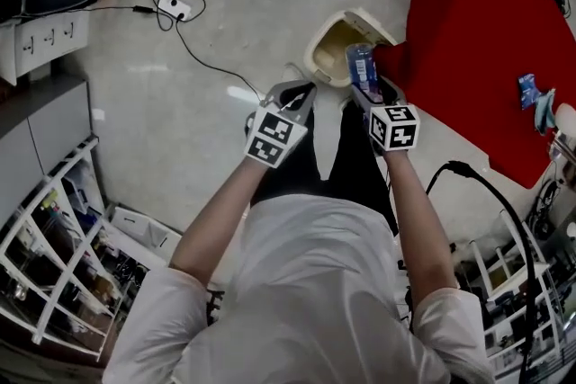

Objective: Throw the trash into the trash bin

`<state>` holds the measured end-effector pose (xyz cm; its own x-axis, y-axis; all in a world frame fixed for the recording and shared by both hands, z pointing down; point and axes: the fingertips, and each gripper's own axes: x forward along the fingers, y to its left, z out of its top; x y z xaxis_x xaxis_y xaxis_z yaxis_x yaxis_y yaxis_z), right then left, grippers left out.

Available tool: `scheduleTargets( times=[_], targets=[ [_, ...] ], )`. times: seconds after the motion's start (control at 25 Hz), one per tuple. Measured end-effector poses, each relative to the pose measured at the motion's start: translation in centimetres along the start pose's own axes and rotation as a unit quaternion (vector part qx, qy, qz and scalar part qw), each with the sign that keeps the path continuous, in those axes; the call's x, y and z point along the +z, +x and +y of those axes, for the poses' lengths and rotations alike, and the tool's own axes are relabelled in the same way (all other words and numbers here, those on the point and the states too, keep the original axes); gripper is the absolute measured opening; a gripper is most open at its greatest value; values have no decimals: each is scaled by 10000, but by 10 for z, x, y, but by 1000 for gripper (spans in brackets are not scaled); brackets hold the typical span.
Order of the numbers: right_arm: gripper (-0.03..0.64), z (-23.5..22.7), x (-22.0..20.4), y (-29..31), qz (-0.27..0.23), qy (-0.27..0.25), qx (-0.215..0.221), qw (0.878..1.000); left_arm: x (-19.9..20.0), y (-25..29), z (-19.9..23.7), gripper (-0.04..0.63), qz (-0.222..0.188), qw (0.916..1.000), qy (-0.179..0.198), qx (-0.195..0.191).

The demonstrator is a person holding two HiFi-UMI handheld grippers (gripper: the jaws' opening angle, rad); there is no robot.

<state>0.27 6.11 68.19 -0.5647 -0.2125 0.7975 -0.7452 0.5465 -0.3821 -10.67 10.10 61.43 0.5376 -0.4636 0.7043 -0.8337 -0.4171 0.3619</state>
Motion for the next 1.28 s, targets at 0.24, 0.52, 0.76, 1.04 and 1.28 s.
scheduleTargets(
  times=[0.24, 0.52, 0.76, 1.04, 1.28],
  targets=[
    [295, -20, -33, 65, 267, 574, -99, 9979, -29, 39, 33, 5, 112, 9999, 96, 13],
    [295, -44, -73, 134, 486, 933, -181, 9943, -65, 86, 52, 5, 216, 9991, 322, -152],
    [295, -73, -107, 185, 744, 1030, -285, 9915, -92, 131, 64, 5, 323, 9986, 298, -288],
    [298, -98, -145, 222, 1126, 1293, -489, 9840, -121, 148, 65, 5, 541, 9975, 234, -384],
    [315, -106, -162, 232, 1295, 1312, -477, 9817, -136, 153, 66, 5, 669, 9966, 237, -417]
  ],
)
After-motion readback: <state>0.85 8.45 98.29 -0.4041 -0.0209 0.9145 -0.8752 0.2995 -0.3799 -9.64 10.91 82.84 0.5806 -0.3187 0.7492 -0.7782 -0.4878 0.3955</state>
